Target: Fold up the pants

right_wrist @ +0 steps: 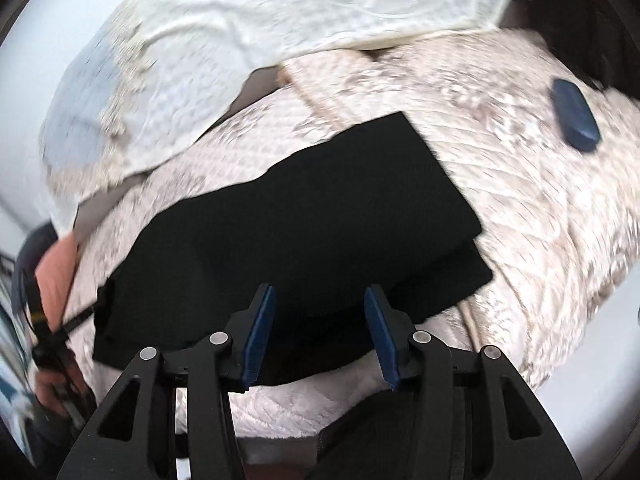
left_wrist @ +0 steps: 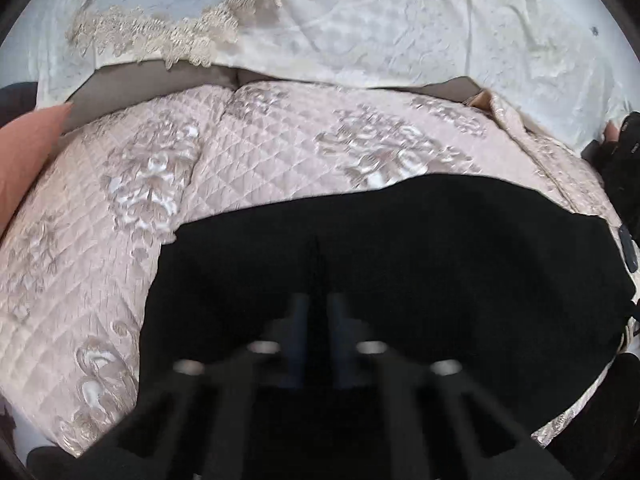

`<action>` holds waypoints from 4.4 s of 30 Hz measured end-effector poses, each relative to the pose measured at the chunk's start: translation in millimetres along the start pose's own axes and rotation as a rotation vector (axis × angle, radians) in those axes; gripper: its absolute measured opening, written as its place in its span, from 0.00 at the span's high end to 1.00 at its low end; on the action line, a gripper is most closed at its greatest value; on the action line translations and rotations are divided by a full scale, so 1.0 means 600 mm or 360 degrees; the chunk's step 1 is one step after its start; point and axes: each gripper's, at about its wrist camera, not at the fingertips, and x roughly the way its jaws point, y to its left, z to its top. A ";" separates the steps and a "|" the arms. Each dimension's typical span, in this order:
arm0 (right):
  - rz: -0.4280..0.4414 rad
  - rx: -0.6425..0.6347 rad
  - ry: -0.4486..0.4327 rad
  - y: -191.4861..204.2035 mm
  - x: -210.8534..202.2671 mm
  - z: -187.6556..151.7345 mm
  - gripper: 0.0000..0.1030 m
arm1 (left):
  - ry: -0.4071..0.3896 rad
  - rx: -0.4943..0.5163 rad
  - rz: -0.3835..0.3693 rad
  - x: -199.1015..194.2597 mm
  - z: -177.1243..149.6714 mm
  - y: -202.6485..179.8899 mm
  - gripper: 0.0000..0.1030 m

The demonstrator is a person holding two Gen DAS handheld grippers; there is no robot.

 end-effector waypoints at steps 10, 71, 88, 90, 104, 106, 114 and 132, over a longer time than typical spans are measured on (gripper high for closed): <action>0.0029 0.0374 -0.0085 -0.081 0.009 0.017 0.54 | -0.0113 -0.0305 -0.0071 -0.039 -0.032 0.090 0.95; 0.0036 0.0819 -0.0215 -0.122 -0.028 -0.003 0.95 | -0.0162 -0.0596 -0.0213 -0.085 -0.059 0.159 0.96; -0.0017 0.0856 -0.0178 -0.130 -0.044 -0.029 0.96 | -0.0140 -0.0654 -0.0207 -0.092 -0.080 0.184 0.96; -0.0051 0.0852 -0.0149 -0.137 -0.032 -0.035 0.95 | -0.0104 -0.0651 -0.0192 -0.082 -0.092 0.181 0.96; -0.0284 0.0210 -0.0249 -0.028 -0.078 0.000 0.79 | -0.0179 -0.0633 0.0069 -0.126 -0.090 0.209 0.95; -0.0215 0.0016 -0.0171 0.024 -0.052 -0.008 0.79 | -0.0231 -0.0574 0.0052 -0.137 -0.081 0.192 0.95; -0.0004 -0.0426 0.0190 0.159 0.088 -0.082 0.79 | -0.0103 -0.0295 -0.0282 -0.079 -0.072 0.061 0.95; 0.0051 -0.0664 0.0044 0.248 0.182 0.035 0.76 | -0.0140 -0.0106 -0.0203 -0.006 0.027 0.012 0.95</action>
